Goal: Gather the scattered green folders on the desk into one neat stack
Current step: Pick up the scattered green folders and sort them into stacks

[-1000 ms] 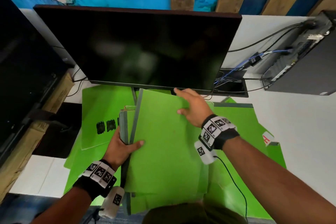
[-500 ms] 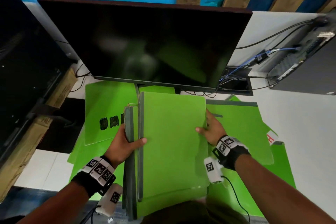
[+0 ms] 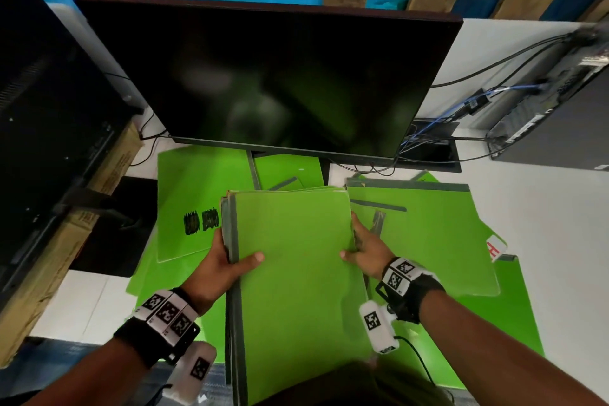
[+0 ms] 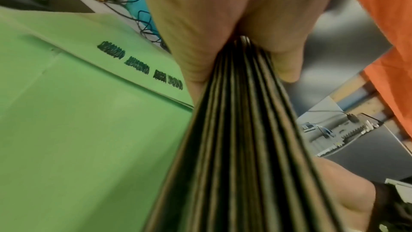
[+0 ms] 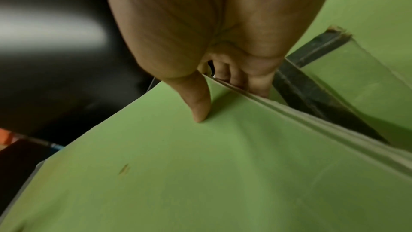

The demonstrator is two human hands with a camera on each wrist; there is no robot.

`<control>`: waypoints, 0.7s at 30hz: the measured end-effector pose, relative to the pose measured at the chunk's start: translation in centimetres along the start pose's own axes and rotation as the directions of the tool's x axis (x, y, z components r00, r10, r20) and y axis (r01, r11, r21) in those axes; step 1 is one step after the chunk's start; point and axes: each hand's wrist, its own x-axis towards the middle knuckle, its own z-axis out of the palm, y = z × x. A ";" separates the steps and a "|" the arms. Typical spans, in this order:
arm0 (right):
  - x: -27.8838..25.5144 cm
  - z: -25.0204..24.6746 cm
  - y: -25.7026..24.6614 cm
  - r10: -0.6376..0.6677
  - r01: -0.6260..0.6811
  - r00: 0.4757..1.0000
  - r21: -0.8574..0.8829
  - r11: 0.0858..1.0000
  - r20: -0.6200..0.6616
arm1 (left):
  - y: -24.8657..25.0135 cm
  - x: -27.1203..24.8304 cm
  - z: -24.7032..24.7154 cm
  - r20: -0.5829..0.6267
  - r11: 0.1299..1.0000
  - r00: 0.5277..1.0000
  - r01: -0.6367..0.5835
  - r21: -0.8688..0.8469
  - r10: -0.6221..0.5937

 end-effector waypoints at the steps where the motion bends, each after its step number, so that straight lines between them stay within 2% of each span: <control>1: 0.1 0.1 -0.2 -0.021 0.020 1.000 0.014 1.000 0.021 | -0.1 -0.1 -0.1 -0.024 1.000 1.000 0.007 -0.028 -0.008; 3: 0.5 -0.2 -0.3 -0.068 0.068 0.997 -0.005 0.998 0.033 | -0.2 -0.5 -0.4 -0.068 0.999 0.998 -0.004 -0.038 0.001; 4: 0.8 -0.4 -0.3 -0.067 0.066 0.998 -0.054 0.996 -0.014 | -0.2 -0.7 -0.7 -0.077 0.999 0.997 -0.013 -0.036 0.010; 5: 1.0 -0.7 -0.1 -0.047 0.030 0.990 -0.134 0.991 -0.132 | -0.3 -0.9 -0.8 -0.080 0.999 0.997 -0.026 -0.043 0.022; 6: 1.4 -1.1 0.5 0.015 -0.071 0.956 -0.179 0.981 -0.294 | -0.5 -1.0 -1.1 -0.088 0.998 0.996 -0.032 -0.050 0.027; 7: 1.7 -1.4 1.0 0.098 -0.186 0.886 -0.154 0.970 -0.453 | -0.7 -1.1 -1.4 -0.100 0.998 0.995 -0.035 -0.059 0.029; 8: 1.9 -1.6 1.6 0.194 -0.300 0.811 -0.108 0.948 -0.552 | -0.7 -1.2 -1.7 -0.113 0.997 0.993 -0.042 -0.068 0.034; 9: 1.9 -1.7 1.9 0.282 -0.382 0.761 -0.052 0.923 -0.585 | -0.7 -1.3 -1.9 -0.131 0.996 0.991 -0.050 -0.077 0.039; 10: 2.0 -1.9 2.0 0.361 -0.433 0.748 0.001 0.901 -0.557 | -0.8 -1.4 -2.3 -0.141 0.995 0.989 -0.052 -0.083 0.040; 11: 2.1 -2.0 2.0 0.411 -0.448 0.755 0.055 0.892 -0.511 | -0.9 -1.5 -2.7 -0.147 0.995 0.988 -0.051 -0.090 0.038; 13: 2.5 -1.8 1.8 0.447 -0.447 0.804 0.098 0.889 -0.392 | -1.0 -1.6 -3.3 -0.162 0.994 0.986 -0.053 -0.096 0.037; 15: 2.7 -1.4 1.9 0.413 -0.440 0.848 -0.006 0.898 -0.331 | -0.9 -1.7 -3.6 -0.177 0.994 0.983 -0.057 -0.093 0.040; 18: 2.4 -0.3 2.0 0.302 -0.372 0.878 -0.135 0.918 -0.371 | -0.4 -1.6 -3.7 -0.169 0.994 0.985 -0.056 -0.095 0.039; 21: 1.9 -0.3 2.3 0.231 -0.298 0.873 -0.096 0.950 -0.429 | -0.3 -1.6 -3.6 -0.161 0.994 0.987 -0.035 -0.108 0.018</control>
